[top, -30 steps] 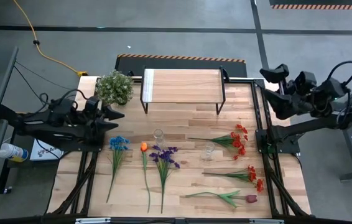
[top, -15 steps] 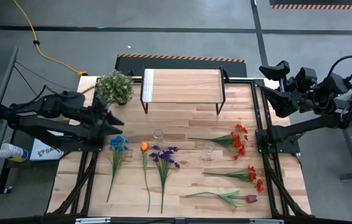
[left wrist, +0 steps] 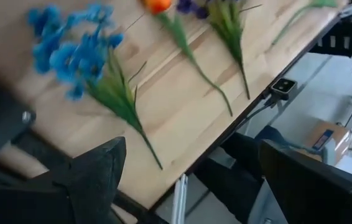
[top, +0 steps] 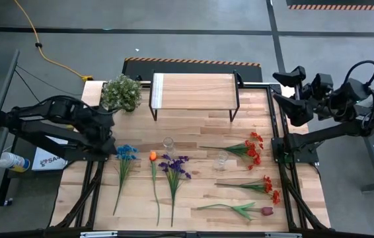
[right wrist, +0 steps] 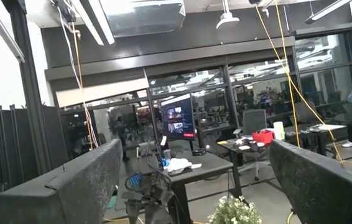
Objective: Pick and place flowers into a vace then onto a shelf
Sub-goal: Put the blue flowers into the left transparent vase
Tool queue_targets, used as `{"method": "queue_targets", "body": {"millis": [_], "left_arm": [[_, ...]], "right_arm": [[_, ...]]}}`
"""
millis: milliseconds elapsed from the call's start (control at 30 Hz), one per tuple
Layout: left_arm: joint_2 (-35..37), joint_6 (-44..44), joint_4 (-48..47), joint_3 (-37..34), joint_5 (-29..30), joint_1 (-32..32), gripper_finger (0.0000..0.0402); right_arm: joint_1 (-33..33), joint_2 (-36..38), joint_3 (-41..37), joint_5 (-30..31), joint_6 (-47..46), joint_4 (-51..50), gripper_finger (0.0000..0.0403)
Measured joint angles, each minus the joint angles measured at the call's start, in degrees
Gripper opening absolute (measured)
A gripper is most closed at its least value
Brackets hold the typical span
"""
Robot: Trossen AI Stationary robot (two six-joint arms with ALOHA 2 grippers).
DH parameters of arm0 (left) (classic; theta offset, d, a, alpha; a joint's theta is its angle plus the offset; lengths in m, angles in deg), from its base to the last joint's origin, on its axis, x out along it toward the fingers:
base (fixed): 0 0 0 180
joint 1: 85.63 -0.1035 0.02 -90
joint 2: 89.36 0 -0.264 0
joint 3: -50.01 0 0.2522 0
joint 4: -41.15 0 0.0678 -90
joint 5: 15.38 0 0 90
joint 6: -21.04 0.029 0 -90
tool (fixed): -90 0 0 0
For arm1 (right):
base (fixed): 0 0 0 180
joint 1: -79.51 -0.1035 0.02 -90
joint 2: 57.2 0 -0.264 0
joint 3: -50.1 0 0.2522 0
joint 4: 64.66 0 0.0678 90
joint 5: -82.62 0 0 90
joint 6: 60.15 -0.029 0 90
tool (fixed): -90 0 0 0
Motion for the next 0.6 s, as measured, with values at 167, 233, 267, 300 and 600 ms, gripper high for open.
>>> {"method": "queue_targets", "body": {"millis": [167,233,267,300,600], "left_arm": [[0.0,-4.31,-0.58,0.0,-0.79,0.29,0.0399],[-0.16,-6.26,-0.45,0.0,-0.76,1.78,0.0399],[-0.55,-7.64,-0.43,0.0,-0.76,2.86,0.0399],[-0.95,-9.3,-0.43,0.0,-0.74,4.18,0.0399],[-7.99,-24.4,7.94,0.0,9.09,23.3,0.0399]], "right_arm": [[0.0,0.0,-0.02,0.0,0.0,-0.13,0.0394],[-0.02,0.02,-0.02,0.0,0.0,-0.43,0.0394],[-0.01,0.02,-0.02,0.0,0.0,-0.65,0.0394],[0.0,0.02,-0.02,0.0,0.02,-0.94,0.0394],[-0.02,0.02,-0.04,0.0,2.78,-3.01,0.0394]]}}
